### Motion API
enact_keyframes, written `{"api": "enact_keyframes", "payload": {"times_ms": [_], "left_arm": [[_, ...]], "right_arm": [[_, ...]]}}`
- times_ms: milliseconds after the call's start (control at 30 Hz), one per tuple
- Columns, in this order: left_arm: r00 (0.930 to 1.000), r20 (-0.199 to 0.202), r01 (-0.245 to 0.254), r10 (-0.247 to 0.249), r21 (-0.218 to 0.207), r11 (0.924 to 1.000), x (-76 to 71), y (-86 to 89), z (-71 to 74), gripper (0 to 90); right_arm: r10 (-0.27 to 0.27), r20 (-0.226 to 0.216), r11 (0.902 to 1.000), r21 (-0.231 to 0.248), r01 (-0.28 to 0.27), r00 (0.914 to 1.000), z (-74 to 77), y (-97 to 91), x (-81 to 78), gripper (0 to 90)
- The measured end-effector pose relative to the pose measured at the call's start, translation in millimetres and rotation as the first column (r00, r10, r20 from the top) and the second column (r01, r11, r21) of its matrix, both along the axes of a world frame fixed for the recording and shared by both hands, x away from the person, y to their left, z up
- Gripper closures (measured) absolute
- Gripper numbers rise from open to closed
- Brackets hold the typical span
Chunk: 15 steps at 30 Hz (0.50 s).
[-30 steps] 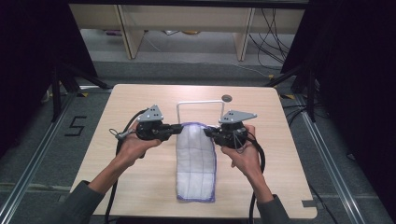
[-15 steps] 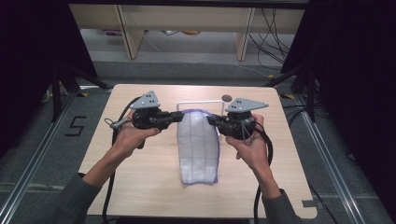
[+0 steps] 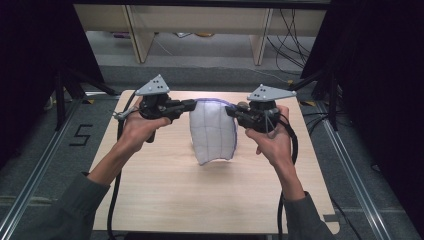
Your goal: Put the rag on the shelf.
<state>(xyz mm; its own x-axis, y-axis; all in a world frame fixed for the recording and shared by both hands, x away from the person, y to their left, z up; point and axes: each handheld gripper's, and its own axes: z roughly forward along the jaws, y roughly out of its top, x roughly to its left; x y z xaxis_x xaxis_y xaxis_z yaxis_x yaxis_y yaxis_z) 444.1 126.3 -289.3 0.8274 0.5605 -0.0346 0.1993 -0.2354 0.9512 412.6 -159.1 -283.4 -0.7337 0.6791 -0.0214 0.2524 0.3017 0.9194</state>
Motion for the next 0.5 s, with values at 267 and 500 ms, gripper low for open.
{"api": "enact_keyframes", "payload": {"times_ms": [267, 500], "left_arm": [[0.9999, 0.007, -0.015, 0.015, 0.005, 0.9999, 12.4, -5.4, 16.9, 86.7], [0.9996, 0.011, -0.025, 0.025, 0.0, 0.9997, 24.3, -8.0, 29.6, 86.7]], "right_arm": [[-0.025, 0.012, 0.9997, 0.009, 0.025, 0.9996, 12.9, -0.7, 13.3, 85.5], [-0.044, -0.001, 0.9989, 0.019, 0.044, 0.9991, 23.0, -4.1, 26.4, 85.4]]}}
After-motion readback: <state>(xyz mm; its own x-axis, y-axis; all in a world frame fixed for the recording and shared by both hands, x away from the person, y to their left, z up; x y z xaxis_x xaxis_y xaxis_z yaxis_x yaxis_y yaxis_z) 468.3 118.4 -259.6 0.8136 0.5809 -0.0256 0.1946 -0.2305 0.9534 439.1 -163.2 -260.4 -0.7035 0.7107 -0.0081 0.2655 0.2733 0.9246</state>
